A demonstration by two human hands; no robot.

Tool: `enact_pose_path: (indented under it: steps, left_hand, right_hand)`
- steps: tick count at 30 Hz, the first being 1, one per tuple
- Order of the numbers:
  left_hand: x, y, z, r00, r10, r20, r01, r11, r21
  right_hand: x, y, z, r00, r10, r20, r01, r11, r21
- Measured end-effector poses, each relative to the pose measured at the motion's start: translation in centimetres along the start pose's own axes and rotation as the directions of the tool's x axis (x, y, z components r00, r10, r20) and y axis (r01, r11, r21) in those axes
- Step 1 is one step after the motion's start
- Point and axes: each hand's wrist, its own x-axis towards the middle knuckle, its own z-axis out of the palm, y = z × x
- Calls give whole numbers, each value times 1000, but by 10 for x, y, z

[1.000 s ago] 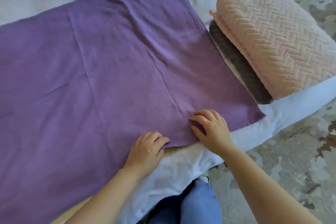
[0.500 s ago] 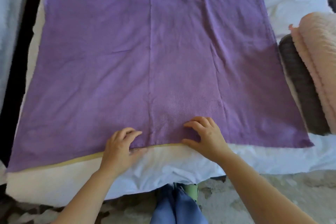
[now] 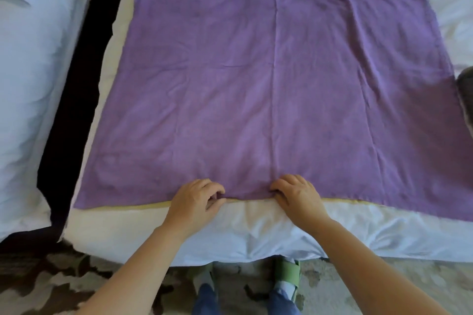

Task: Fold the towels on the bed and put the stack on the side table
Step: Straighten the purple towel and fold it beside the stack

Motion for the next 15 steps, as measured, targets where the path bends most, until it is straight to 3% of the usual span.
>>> enact_pose_path:
  steps: [2,4,6,8,10,11,13,15]
  left_hand:
    - [-12,-22,-14,976,-107,-189,112,994,15]
    - [-28,-53,-32,861,-331,-386,357,934,-3]
    - [-45,-86,-49,662,-635,-398,657,747,-100]
    - [-57,-114,-65,381,-893,-241,853,440,-280]
    - [-62,-138,-76,183,-980,-81,865,199,-461]
    - [-64,-149,-80,141,-990,-2,819,118,-561]
    - [-67,-168,-83,145,-977,156,664,-21,-747]
    - [-68,-182,-87,96,-966,240,492,-163,-855]
  right_hand:
    - [-1,-9,1,998,53,-41,-52,998,23]
    - [0,-24,2,992,71,-105,-65,996,59]
    - [4,-50,8,993,40,-112,-35,998,42]
    - [14,-80,20,998,-6,-65,7,1000,20]
    - [28,-108,36,998,-49,-33,50,999,14]
    - [34,-120,43,998,-60,-23,60,998,7]
    - [45,-140,55,999,-50,-9,50,999,0]
    - [51,-152,63,1000,-25,6,25,1000,14]
